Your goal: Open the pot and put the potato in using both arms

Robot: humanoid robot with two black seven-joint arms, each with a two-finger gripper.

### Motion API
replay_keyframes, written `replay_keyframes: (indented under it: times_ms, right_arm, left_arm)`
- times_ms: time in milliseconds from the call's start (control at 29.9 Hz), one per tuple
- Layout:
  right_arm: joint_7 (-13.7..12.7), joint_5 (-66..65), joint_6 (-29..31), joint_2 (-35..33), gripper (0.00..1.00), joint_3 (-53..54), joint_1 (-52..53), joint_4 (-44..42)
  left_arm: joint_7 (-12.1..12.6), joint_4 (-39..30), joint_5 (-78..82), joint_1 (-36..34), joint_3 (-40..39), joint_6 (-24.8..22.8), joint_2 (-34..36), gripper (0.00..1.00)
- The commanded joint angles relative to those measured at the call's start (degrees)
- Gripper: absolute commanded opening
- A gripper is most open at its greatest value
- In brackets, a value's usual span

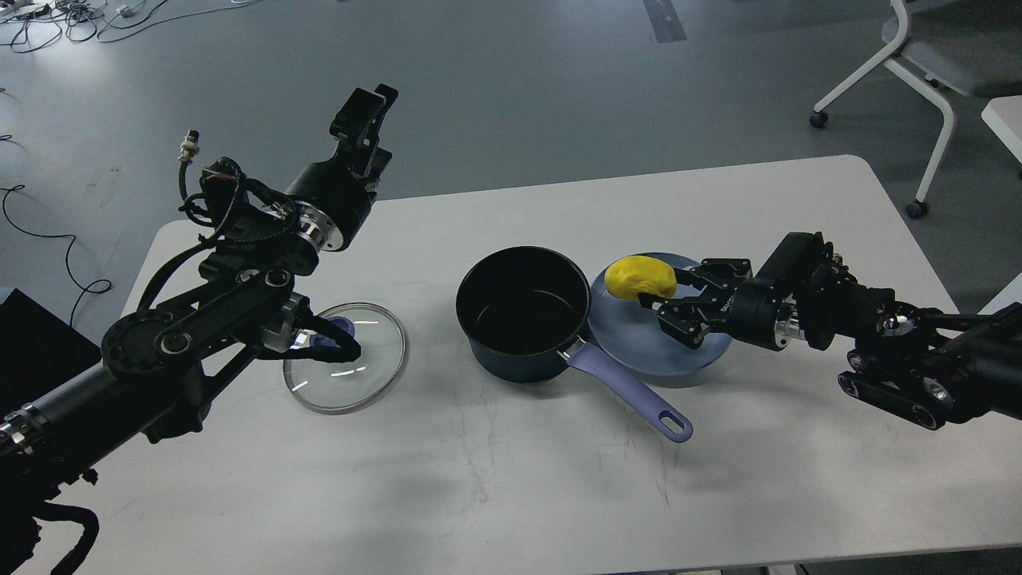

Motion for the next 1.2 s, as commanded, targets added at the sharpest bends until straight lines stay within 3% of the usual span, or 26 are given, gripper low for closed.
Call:
replay_keyframes:
  times_ms: [0, 234, 535, 635, 668, 768, 936, 1169]
  right_arm:
    - [-0.01, 0.00, -0.35, -0.49, 0.46, 0.20, 2.04, 0.87]
    - [1.22, 0.09, -1.32, 2.67, 0.46, 0.02, 7.23, 1.66]
    - [2.10, 0.17, -0.79, 11.55, 0.47, -5.32, 9.95, 0.87]
    - [2.45, 0.17, -0.79, 11.73, 0.57, -6.92, 9.69, 1.13]
    - [2.45, 0.17, -0.79, 11.64, 0.73, -7.09, 9.52, 1.22]
    - [2.45, 0.17, -0.88, 11.12, 1.00, -7.01, 9.43, 1.48]
    - [2.45, 1.13, -1.14, 10.76, 1.00, -6.48, 9.52, 1.57]
    - [2.10, 16.06, -1.23, 10.85, 1.00, -4.21, 11.18, 2.89]
  left_arm:
    - [0.00, 0.00, -0.01, -0.17, -0.05, 0.16, -0.26, 0.98]
    - [0.00, 0.00, -0.09, -0.08, -0.05, 0.25, -0.08, 0.98]
    - [0.00, 0.00, -0.09, -0.08, -0.31, 0.25, 0.35, 0.98]
    - [0.00, 0.00, -0.09, -0.08, -0.31, 0.25, 0.44, 0.98]
    - [0.00, 0.00, -0.09, -0.08, -0.31, 0.25, 0.53, 0.98]
    - [0.00, 0.00, -0.09, 0.00, -0.31, 0.25, 0.53, 0.98]
    - [0.00, 0.00, -0.09, -0.08, -0.40, 0.25, 0.18, 0.98]
    - [0.17, 0.09, -0.88, 0.09, -0.83, 0.25, -0.17, 0.98]
